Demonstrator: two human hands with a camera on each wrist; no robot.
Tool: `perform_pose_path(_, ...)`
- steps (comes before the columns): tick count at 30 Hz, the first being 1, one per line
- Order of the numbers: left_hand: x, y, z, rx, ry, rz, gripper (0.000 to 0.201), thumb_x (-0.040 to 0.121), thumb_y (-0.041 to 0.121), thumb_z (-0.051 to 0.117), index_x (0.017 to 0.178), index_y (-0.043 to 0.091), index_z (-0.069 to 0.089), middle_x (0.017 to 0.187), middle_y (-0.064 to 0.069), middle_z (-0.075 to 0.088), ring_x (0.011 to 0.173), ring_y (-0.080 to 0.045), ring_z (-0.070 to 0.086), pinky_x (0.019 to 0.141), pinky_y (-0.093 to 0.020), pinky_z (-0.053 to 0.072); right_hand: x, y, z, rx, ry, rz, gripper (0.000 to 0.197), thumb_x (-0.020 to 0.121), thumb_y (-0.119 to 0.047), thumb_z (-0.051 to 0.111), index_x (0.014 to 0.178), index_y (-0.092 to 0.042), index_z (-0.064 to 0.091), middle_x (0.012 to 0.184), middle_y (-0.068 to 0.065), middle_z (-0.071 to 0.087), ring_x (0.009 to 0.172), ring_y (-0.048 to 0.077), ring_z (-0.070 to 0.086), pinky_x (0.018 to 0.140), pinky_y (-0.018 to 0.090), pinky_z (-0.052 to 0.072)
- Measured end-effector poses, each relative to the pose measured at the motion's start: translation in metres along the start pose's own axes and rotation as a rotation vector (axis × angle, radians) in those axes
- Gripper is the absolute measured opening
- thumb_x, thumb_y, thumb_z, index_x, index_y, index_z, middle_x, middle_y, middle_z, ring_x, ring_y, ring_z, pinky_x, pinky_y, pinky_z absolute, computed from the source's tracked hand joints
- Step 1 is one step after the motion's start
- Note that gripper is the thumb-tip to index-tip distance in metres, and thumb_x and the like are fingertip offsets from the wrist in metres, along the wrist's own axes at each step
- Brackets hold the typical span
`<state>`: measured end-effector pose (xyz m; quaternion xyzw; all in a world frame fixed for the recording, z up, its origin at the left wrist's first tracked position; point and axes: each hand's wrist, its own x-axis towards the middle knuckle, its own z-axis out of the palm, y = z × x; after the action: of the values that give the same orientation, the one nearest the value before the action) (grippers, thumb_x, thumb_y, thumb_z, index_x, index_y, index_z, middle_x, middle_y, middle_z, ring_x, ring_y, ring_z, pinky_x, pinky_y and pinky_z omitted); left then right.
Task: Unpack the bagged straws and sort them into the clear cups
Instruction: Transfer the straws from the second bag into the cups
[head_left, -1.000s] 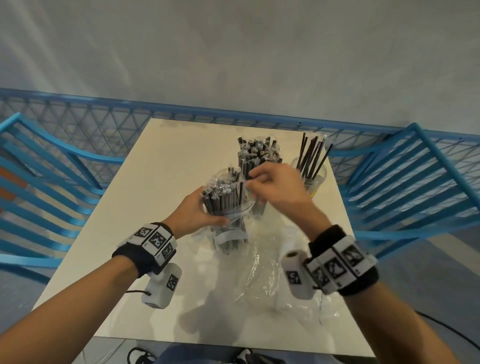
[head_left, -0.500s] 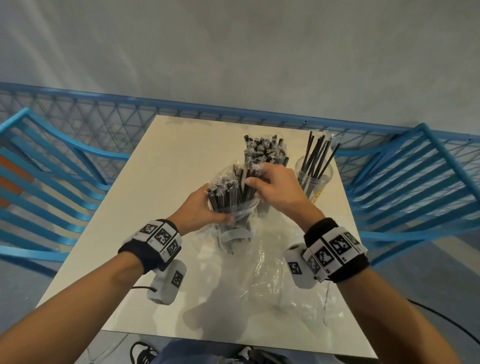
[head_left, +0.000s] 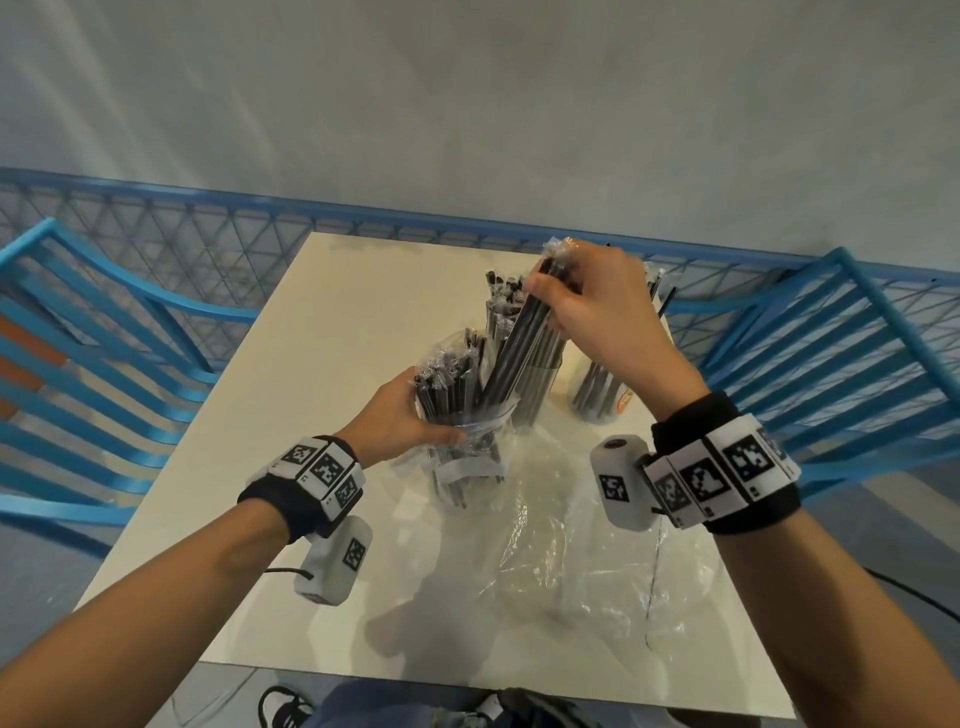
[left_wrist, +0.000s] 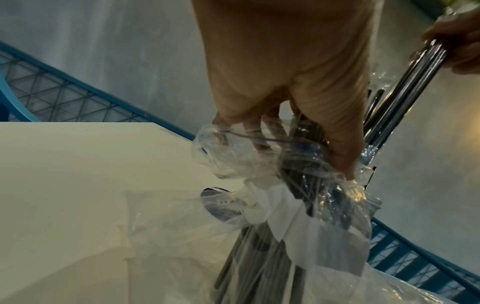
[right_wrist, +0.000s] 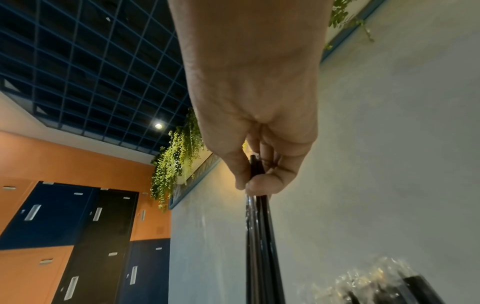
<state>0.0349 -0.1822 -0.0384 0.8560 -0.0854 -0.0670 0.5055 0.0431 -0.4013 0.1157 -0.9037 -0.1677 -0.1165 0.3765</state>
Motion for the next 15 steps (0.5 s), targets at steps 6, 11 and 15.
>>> perform_pose_path(6,-0.001,0.003,0.001,-0.008,-0.013,0.005,0.08,0.063,0.026,0.09,0.134,0.016,0.054,0.125,0.006,0.062,0.115,-0.011,0.056,0.088,-0.008,0.038,0.002,-0.011,-0.014,0.029,-0.003,-0.027,0.013,0.094,-0.024,0.06,0.091,-0.012,0.064,0.074,0.004,0.066,0.064,0.012,0.064,0.066,0.024,0.053)
perform_pose_path(11,-0.003,0.002,-0.002,-0.009,-0.02,-0.006,0.082,0.063,0.028,0.091,0.135,0.017,0.053,0.125,0.006,0.062,0.116,-0.013,0.056,0.086,-0.008,0.038,0.015,-0.023,-0.073,0.137,0.131,-0.088,0.007,0.092,-0.02,0.063,0.092,-0.014,0.063,0.074,-0.001,0.068,0.05,0.002,0.061,0.051,0.015,0.049)
perform_pose_path(15,-0.004,0.004,-0.002,-0.011,-0.021,-0.007,0.093,0.052,0.047,0.087,0.134,0.018,0.053,0.125,0.005,0.063,0.114,-0.013,0.056,0.089,-0.018,0.04,0.019,-0.016,-0.122,0.205,0.189,-0.131,0.014,0.093,-0.02,0.062,0.097,-0.007,0.062,0.082,0.003,0.068,0.056,0.007,0.061,0.056,0.022,0.052)
